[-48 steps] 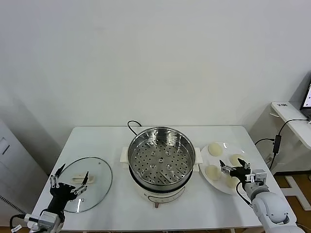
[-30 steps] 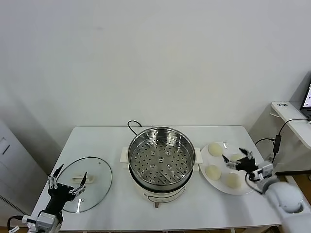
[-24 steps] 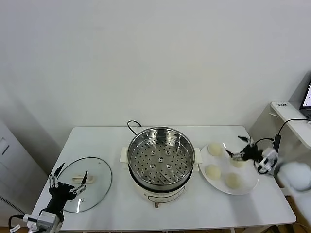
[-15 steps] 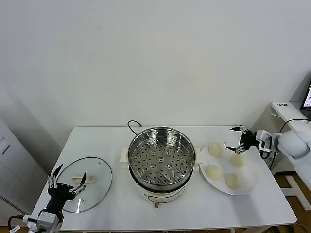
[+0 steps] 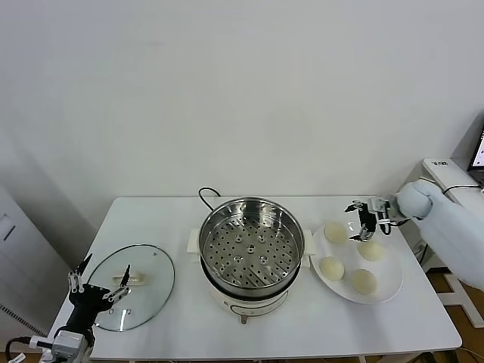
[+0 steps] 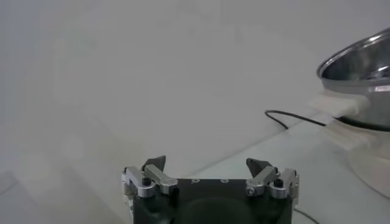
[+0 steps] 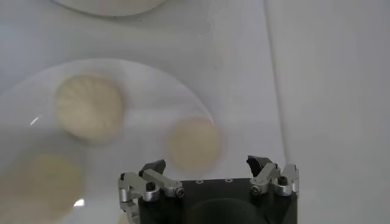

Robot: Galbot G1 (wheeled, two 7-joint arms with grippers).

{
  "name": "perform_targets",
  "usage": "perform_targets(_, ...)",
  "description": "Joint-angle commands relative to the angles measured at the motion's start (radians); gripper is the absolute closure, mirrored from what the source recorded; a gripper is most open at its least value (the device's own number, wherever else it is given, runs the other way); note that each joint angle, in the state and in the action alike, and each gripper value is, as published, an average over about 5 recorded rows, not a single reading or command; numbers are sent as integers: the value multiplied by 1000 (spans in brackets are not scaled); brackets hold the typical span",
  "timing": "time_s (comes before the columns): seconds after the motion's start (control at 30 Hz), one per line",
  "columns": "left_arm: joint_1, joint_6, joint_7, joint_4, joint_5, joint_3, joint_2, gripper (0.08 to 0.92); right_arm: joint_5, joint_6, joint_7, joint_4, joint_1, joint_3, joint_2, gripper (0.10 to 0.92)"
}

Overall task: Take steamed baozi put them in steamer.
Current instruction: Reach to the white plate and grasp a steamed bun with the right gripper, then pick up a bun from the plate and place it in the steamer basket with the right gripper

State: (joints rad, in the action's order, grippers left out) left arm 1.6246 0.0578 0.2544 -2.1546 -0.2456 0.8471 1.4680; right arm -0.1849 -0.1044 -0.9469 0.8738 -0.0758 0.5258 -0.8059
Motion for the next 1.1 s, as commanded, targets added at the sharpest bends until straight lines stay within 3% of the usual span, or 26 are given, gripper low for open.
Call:
perform_targets(0.03,10,-2,-1,-5,-3,8,2,177,-39,-25,7,-124,75,97,-96,203)
perform_targets(0.6,9,-4,-1,-3,-7,13,-4,177,-71,-14,41,-157,10,62,-125,235)
perform_targets(0.9,12,-7,-1,-7,-9,14,-1,177,-70,-10,43,-148,19,74,-116,480)
perform_targets(1.1,11,-8,-1,-8,-8,19,2,177,32,9,34,-58,104,194,-65,623)
